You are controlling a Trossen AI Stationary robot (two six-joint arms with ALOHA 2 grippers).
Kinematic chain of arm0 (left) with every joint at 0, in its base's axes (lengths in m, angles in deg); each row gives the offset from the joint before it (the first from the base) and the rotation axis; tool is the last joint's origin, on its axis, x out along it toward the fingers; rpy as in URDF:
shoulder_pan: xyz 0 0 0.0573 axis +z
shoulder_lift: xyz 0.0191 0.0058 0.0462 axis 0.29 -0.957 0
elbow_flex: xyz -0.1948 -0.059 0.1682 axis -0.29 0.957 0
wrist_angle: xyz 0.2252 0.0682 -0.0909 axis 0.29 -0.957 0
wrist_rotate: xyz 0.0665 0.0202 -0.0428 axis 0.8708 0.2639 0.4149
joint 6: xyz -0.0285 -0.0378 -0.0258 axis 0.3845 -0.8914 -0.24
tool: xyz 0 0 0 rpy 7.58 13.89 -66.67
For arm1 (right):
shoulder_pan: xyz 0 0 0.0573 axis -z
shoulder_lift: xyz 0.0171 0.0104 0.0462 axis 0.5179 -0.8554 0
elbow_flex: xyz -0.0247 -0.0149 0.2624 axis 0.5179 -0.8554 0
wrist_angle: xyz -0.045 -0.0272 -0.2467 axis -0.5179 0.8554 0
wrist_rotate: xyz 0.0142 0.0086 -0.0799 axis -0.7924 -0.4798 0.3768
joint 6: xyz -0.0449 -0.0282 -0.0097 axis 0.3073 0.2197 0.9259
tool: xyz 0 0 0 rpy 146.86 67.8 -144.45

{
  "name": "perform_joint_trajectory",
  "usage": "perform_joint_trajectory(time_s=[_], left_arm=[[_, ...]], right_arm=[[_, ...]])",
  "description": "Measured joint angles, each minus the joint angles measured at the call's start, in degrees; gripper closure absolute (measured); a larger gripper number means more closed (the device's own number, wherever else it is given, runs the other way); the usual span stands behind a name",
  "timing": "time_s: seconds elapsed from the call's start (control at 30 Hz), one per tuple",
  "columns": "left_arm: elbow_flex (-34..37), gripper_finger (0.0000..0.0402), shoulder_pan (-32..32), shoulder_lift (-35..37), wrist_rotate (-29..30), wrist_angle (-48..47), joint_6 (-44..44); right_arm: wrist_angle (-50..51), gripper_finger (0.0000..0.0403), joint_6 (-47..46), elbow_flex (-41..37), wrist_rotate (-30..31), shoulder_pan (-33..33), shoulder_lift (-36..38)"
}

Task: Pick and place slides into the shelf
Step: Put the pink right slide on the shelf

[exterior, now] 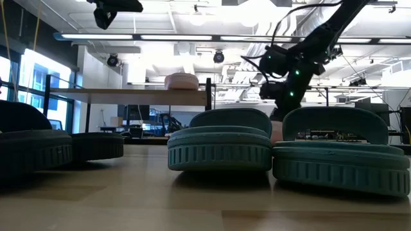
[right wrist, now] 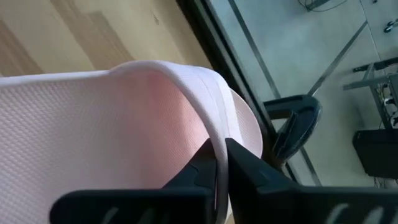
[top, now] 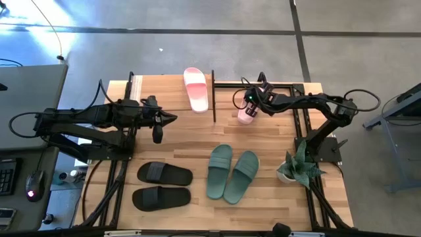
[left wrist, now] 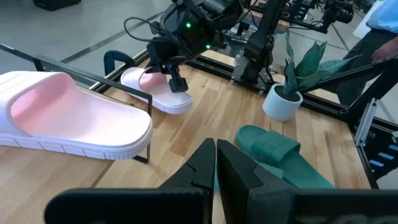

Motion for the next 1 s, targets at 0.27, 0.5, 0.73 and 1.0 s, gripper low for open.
perform_joint_trajectory(time_s=[0.27, 0.5, 0.73, 1.0], left_arm=[[0.0, 0.0396, 0.0, 0.0, 0.0, 0.1, -0.1], [0.0, 0.0396, 0.0, 0.0, 0.0, 0.6, -0.1], [0.0, 0.0396, 0.0, 0.0, 0.0, 0.6, -0.1], [0.0, 0.0396, 0.0, 0.0, -0.1, 0.6, -0.1]], right_arm=[[13.3, 0.0401, -0.9, 11.9, 1.4, -2.7, 0.0], [26.0, 0.0402, 2.3, 26.4, 8.4, -6.1, 0.1], [35.7, 0.0402, 2.9, 42.2, 10.5, -7.7, 0.2], [34.7, 0.0403, 4.5, 59.4, 2.4, -10.1, 0.2]])
